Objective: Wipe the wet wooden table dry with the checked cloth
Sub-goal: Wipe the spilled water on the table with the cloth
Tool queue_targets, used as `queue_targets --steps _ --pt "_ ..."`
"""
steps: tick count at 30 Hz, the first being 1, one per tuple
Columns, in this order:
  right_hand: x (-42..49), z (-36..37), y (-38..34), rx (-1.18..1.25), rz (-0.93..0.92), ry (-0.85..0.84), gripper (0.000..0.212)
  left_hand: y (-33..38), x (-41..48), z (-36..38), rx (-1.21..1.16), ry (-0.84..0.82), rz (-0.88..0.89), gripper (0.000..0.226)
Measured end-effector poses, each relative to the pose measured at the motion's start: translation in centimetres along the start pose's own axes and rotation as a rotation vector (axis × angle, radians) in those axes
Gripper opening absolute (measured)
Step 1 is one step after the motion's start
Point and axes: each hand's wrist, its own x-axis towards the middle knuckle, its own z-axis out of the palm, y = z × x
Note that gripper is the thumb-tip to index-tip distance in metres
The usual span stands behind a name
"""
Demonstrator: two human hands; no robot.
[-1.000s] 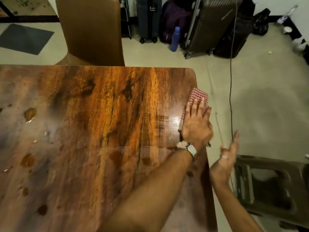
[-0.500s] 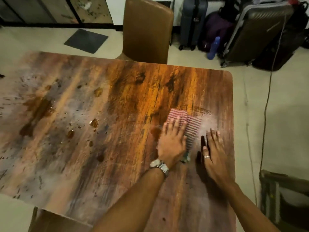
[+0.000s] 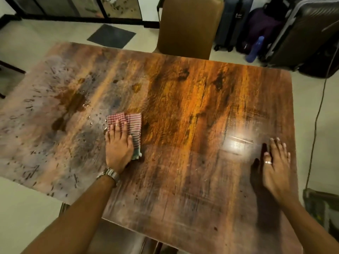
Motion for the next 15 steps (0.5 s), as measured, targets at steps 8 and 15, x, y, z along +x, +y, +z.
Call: queue_targets --steps 8,15 --pt "-3.1 -2.1 2.5 0.145 0.154 0.106 0.054 10.5 -4.6 2.2 0.043 0.029 0.118 0.07" --pt "-3.6 -5.7 4.0 0.195 0.21 0.124 0.051 29.5 -11.9 6.2 -0.043 -0.049 0.458 0.065"
